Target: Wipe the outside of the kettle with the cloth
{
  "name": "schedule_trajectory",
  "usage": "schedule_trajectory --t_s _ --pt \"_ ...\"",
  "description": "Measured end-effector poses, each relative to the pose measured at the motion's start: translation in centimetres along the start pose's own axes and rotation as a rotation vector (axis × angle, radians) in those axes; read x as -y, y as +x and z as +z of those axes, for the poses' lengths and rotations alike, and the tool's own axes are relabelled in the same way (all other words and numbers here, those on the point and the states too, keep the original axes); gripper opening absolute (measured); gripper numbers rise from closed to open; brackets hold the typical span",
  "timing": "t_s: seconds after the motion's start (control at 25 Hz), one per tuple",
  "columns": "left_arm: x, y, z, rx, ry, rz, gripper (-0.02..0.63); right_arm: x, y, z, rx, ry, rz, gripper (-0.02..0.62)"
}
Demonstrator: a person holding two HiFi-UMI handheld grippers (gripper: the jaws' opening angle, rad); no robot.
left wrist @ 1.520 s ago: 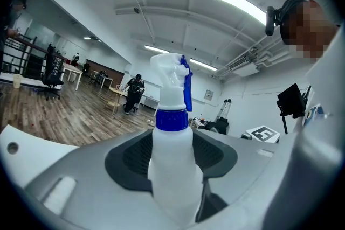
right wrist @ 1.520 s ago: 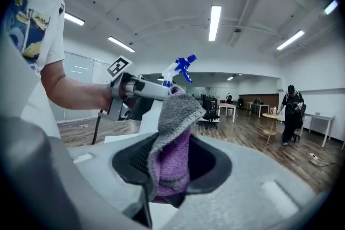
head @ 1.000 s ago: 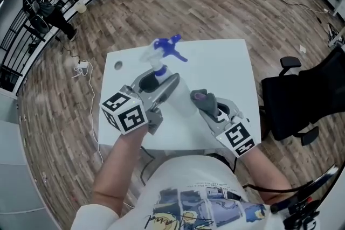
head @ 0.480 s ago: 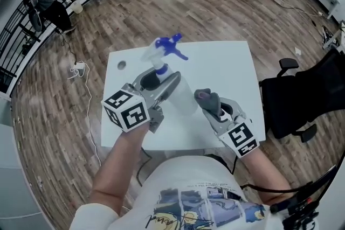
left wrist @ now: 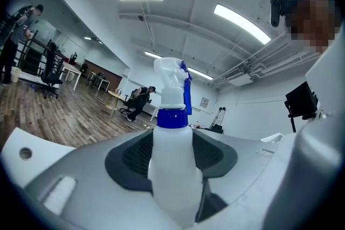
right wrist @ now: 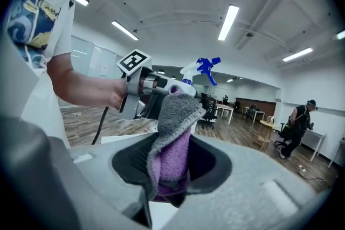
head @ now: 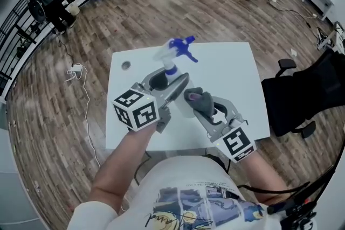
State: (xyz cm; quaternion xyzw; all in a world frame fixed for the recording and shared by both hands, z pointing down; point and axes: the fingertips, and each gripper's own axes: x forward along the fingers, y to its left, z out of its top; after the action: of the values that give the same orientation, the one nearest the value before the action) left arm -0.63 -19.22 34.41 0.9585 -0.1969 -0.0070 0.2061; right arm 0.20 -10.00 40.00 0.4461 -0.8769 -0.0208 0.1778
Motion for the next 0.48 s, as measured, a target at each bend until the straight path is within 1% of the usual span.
schedule_trajectory --t_s 0.24,0.48 --pt "-1.4 -1.7 1.0 0.018 -0.013 -0.005 0.219 -2.3 1.1 -3.2 -0.069 0.046 -0.022 0.132" --pt "-2.5 -2.7 1.6 0.025 0.005 -0.016 0.219 -3.8 2.3 -7.1 -0.163 0.092 -0.036 0.132"
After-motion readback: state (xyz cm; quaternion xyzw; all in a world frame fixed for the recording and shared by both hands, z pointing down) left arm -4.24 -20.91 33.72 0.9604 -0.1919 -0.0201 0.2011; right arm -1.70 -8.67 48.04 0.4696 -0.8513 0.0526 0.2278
